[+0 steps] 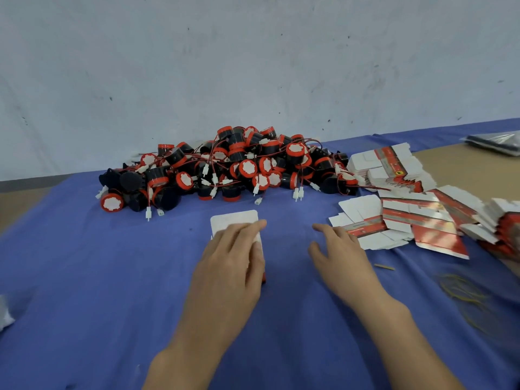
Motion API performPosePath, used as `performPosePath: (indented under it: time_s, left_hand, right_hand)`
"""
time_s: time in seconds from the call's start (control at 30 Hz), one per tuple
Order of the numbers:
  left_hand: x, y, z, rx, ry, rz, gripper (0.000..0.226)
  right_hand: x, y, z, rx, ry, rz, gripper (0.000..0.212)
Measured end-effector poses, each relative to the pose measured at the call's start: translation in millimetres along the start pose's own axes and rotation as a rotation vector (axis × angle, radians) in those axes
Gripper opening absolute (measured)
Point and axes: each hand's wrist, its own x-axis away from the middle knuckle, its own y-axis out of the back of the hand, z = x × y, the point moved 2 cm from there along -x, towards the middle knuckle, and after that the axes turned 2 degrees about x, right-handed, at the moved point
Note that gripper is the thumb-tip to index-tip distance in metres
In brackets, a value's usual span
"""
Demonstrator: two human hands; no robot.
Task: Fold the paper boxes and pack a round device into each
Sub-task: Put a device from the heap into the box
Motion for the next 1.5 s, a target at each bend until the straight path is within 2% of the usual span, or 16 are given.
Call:
performPosePath:
  time_s: [0.1, 0.17, 0.23, 0.37, 0.5, 0.6, 0.67, 0.73, 0.83, 0.97, 1.13, 1.23, 1.33, 1.43, 1.5]
  left_hand:
    - [-31, 7, -11, 0.098, 0.032, -0.074, 0.033]
    - [-61, 1, -13, 0.158, 0.085, -0.053, 0.027]
    - [-97, -19, -11, 0.191, 0.174, 0.093, 0.021]
    - [-158, -85, -4, 0.178, 0.352, 0.489, 0.013]
    - [-190, -141, 9, 0.121, 0.464, 0.659, 0.038]
    - [-206, -170, 21, 0.052, 0.516, 0.640, 0.040]
    - [-213, -186, 28, 0.032, 0.552, 0.619, 0.033]
    - [-216, -199, 34, 0.071, 0.609, 0.608, 0.028]
    - [-214, -211, 37, 0.201, 0.665, 0.588, 0.033]
    - [-217, -209, 36, 0.229, 0.595, 0.434, 0.032]
    - [-244, -170, 1, 0.299, 0.332, 0.137, 0.032]
    - [-257, -124, -33, 0.394, 0.196, 0.032, 0.028]
    - [-245, -70, -62, 0.392, 0.086, 0.035, 0.023]
    - [-211, -27, -83, 0.374, 0.002, 0.133, 0.018]
    - [-184, -8, -91, 0.345, -0.033, 0.223, 0.015]
  right_hand:
    - [-9, 2, 0, -0.030, -0.012, -0.003, 0.047]
    - [-17, 2, -1, -0.065, -0.021, -0.001, 0.046]
    - [-25, 1, -3, -0.111, -0.030, 0.001, 0.046]
    - [-36, 0, -9, -0.259, -0.032, -0.028, 0.043]
    - [-45, 1, -17, -0.379, -0.035, -0.058, 0.040]
    - [-50, 6, -25, -0.427, -0.039, -0.091, 0.039]
    - [-53, 11, -32, -0.444, -0.047, -0.108, 0.038]
    - [-56, 15, -40, -0.449, -0.056, -0.131, 0.037]
    - [-58, 20, -49, -0.480, -0.080, -0.170, 0.037]
    - [-57, 24, -49, -0.516, -0.065, -0.191, 0.038]
    - [-53, 31, -47, -0.566, -0.069, -0.236, 0.039]
    - [-49, 36, -43, -0.746, -0.091, -0.264, 0.040]
    - [-43, 40, -29, -1.033, -0.126, -0.223, 0.051]
    - [-34, 41, -1, -1.273, -0.134, -0.084, 0.069]
    - [-23, 34, 18, -1.348, -0.086, -0.007, 0.055]
